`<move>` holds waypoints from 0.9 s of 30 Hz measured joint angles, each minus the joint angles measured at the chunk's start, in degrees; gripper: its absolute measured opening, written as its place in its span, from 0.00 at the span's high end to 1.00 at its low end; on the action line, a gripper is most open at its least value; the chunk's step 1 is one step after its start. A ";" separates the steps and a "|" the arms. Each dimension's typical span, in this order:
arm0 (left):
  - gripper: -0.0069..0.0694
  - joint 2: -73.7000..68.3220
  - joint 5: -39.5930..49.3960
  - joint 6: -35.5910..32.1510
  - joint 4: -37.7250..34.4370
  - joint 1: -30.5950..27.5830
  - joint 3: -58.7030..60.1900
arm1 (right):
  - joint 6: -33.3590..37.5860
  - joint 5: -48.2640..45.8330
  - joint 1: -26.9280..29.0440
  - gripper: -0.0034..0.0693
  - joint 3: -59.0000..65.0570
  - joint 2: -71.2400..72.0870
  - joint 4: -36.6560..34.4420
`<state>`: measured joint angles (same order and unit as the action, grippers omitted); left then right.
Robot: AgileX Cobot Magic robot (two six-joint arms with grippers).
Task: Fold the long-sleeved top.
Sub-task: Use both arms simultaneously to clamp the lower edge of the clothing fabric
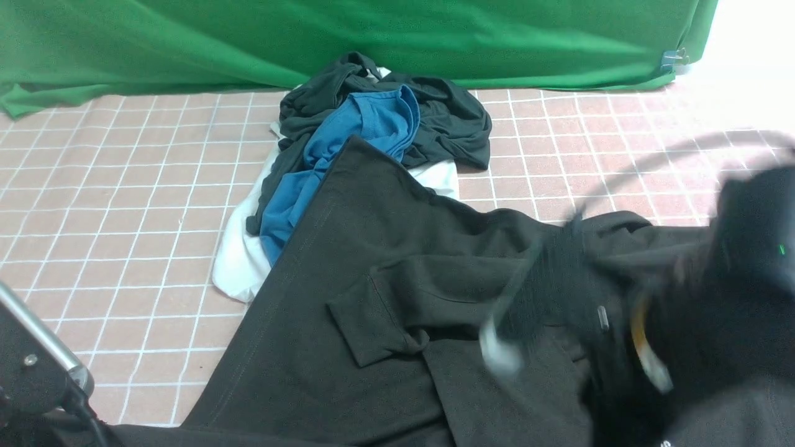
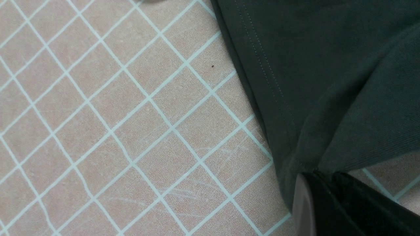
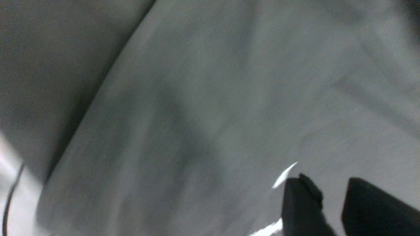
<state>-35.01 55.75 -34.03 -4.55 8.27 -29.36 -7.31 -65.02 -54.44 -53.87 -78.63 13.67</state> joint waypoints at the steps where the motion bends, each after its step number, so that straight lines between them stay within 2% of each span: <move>1: 0.87 0.00 -0.13 0.00 0.00 0.00 0.00 | 0.01 0.09 -1.73 0.57 2.38 0.62 -0.91; 9: 0.87 0.00 -0.33 0.00 0.00 0.00 0.00 | 0.30 2.68 -17.97 0.15 13.08 1.33 -8.18; 12: 0.87 0.00 -0.34 0.00 0.00 0.00 0.00 | -1.53 3.42 -23.36 0.08 15.94 1.36 -8.96; 22: 0.87 0.00 -0.38 0.00 -0.33 0.00 0.00 | -9.07 5.67 -24.41 0.09 24.96 -6.77 -8.90; 27: 0.87 0.00 -0.38 0.00 -1.06 0.00 0.00 | -11.11 5.38 -24.14 0.20 24.73 -8.34 -7.43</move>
<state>-35.01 55.38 -34.03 -5.61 8.27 -29.36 -18.41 -59.64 -78.58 -29.15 -86.98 6.25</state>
